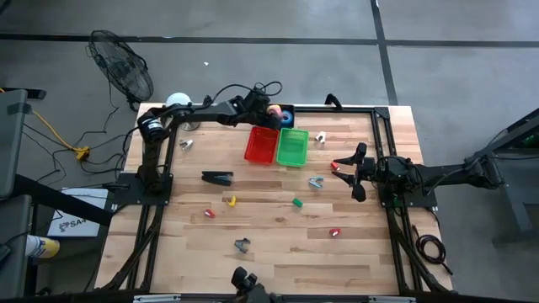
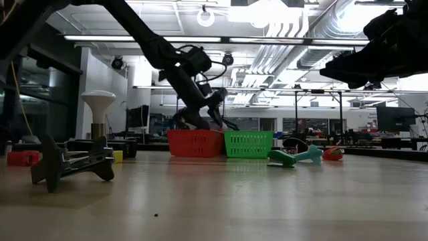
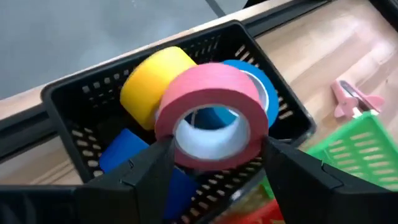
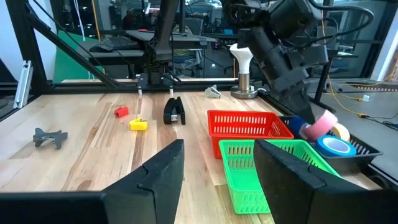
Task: Pick and place Stapler, Stapler remover, tape
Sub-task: Put the pink tape into the black bin, then put the large black stapler into the red bin
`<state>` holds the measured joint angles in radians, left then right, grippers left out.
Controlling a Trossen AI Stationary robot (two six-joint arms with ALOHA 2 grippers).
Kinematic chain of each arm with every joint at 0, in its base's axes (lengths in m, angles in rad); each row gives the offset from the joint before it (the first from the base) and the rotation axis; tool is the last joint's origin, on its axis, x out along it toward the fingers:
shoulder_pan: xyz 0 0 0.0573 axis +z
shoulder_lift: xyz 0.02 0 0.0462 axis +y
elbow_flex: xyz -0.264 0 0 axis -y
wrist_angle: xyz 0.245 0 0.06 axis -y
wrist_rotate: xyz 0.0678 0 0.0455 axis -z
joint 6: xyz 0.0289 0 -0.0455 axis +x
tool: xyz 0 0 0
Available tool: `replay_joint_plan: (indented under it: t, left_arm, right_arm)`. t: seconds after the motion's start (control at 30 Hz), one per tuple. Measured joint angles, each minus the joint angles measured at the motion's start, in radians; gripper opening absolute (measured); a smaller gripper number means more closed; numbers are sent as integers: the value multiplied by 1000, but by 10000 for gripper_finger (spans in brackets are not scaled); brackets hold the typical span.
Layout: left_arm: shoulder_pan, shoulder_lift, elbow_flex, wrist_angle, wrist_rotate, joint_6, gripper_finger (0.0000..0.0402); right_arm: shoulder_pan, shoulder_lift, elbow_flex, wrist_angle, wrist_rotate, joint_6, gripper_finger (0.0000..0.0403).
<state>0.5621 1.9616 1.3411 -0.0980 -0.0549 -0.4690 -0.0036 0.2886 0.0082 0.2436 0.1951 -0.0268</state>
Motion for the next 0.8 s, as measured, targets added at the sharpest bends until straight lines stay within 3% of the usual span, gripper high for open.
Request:
replay_joint_plan:
  t: [0.57,0.8]
  left_arm:
    - [0,-51,-1,-18,-5,16,238]
    - [0,-122,-1,-134,-9,55,238]
  right_arm:
    - [0,0,0,0,0,0,185]
    - [0,0,0,0,0,0,185]
